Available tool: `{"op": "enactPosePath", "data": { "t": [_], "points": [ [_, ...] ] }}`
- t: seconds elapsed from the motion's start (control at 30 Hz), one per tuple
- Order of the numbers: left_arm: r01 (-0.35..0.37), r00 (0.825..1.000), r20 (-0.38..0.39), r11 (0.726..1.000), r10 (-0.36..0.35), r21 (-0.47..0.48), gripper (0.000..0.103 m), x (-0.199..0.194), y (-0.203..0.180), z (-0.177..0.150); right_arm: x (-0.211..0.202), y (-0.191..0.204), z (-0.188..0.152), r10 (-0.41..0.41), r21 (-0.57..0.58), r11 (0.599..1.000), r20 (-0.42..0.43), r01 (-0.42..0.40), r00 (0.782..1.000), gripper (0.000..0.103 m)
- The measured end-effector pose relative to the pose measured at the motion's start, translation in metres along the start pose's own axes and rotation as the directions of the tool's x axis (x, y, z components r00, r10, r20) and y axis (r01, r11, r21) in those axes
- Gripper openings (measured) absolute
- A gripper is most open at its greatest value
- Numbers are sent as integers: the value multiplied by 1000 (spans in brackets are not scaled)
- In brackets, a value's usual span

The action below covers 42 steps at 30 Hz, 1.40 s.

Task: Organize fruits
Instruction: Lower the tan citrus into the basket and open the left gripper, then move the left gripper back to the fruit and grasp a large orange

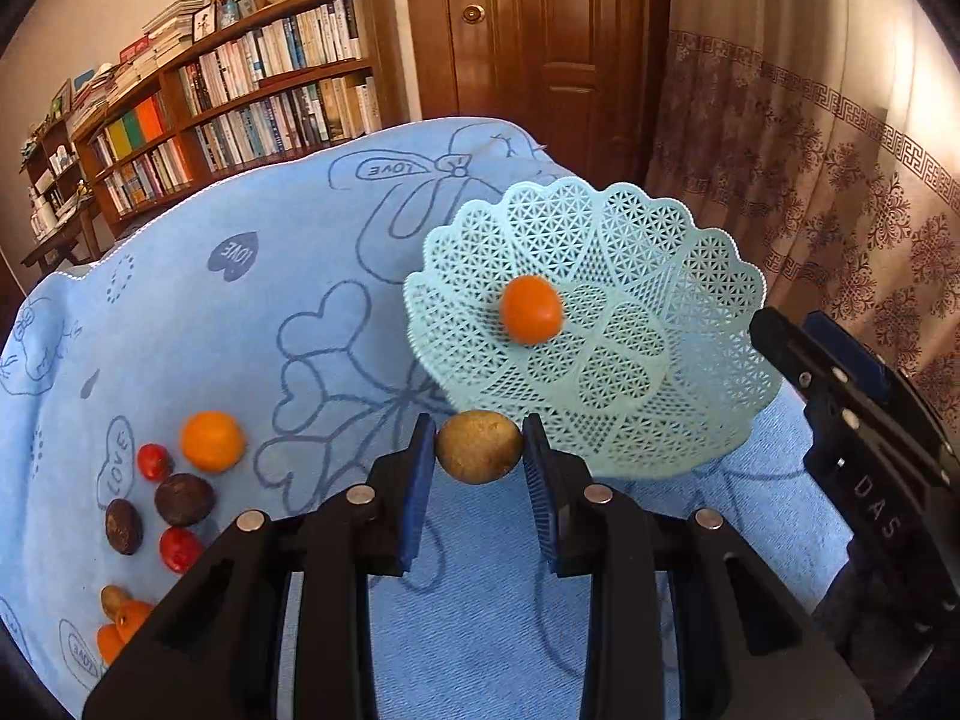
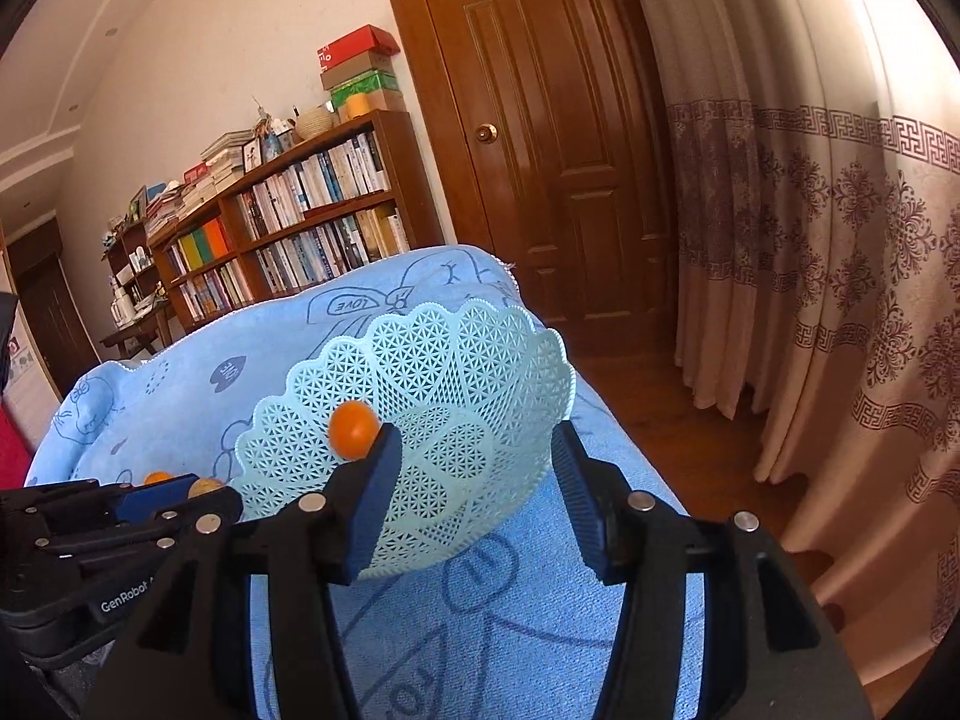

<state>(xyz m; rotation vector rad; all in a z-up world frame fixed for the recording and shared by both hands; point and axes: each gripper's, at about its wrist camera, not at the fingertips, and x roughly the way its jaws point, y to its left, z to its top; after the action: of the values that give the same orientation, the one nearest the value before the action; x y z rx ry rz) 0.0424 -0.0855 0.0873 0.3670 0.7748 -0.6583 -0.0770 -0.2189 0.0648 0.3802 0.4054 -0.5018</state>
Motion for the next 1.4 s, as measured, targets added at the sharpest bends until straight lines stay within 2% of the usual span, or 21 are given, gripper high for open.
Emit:
{"op": "enactPosePath", "data": {
  "t": [0.17,0.33,0.37,0.43,0.5,0.6,0.7,0.77,1.0,1.3,1.4],
  "points": [
    [34,999,9,999,-35,27,30,13,-18,15,7,-6,-4,-4,30,1000,-23,5,1000,53],
    [74,997,-20,997,-74,10,31,30,-20,19,11,-11,-6,-8,56,998,-29,10,1000,54],
    [80,997,-22,997,-80,6,33,32,-19,20,11,-11,-7,-9,60,998,-30,11,1000,55],
    [83,996,-20,997,-83,3,52,33,-18,19,12,-12,-7,-11,67,998,-29,13,1000,58],
    [56,998,0,998,-56,-12,73,31,-15,18,12,-13,-8,-13,80,997,-25,15,1000,60],
    [17,1000,23,1000,-17,-17,86,27,-10,17,11,-15,-9,-17,90,996,-22,19,1000,60],
    [-24,999,39,1000,24,-7,92,21,-6,15,10,-14,-9,-22,88,996,-17,23,1000,61],
    [-47,998,42,999,47,-6,94,17,-3,13,10,-14,-9,-27,88,996,-15,28,1000,61],
    [-83,994,63,996,86,-44,95,-6,15,0,6,-14,-9,-45,85,995,5,44,999,62],
    [-127,987,76,979,140,-159,98,-44,63,-34,3,1,-7,-76,4,997,4,76,997,62],
    [-147,983,78,969,166,-200,98,-57,84,-48,-8,8,-7,-73,-15,997,8,73,997,69]
  ]
}}
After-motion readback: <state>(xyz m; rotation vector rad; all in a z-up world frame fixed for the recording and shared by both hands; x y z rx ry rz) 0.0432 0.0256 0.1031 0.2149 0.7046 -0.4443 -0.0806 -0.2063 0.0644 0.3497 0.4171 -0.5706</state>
